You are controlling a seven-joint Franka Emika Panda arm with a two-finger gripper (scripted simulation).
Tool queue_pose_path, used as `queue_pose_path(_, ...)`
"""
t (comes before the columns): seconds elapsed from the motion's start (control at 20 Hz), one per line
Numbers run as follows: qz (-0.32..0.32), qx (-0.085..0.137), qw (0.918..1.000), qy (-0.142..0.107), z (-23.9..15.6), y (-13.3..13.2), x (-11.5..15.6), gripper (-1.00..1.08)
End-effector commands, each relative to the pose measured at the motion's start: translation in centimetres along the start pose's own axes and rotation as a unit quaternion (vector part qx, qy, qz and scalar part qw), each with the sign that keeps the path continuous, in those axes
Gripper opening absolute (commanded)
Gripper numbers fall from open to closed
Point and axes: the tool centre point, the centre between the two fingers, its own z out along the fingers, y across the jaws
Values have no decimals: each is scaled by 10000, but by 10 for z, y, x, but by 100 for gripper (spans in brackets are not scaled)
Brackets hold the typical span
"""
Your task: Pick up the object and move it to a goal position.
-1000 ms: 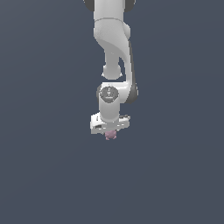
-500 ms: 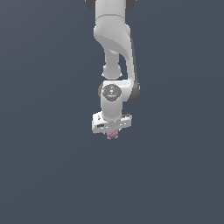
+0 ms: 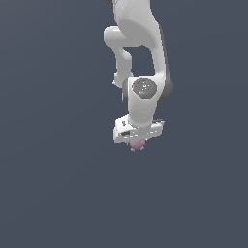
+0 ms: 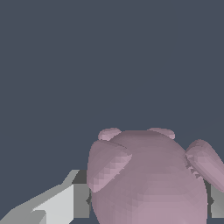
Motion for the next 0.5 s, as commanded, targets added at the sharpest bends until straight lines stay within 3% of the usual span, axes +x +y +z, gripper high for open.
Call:
queue_pose_path(0.0, -1, -1, 10000, 1, -20, -17, 8, -100)
queue_pose_path(0.45, -2, 2, 10000, 0, -60, -49, 28, -100)
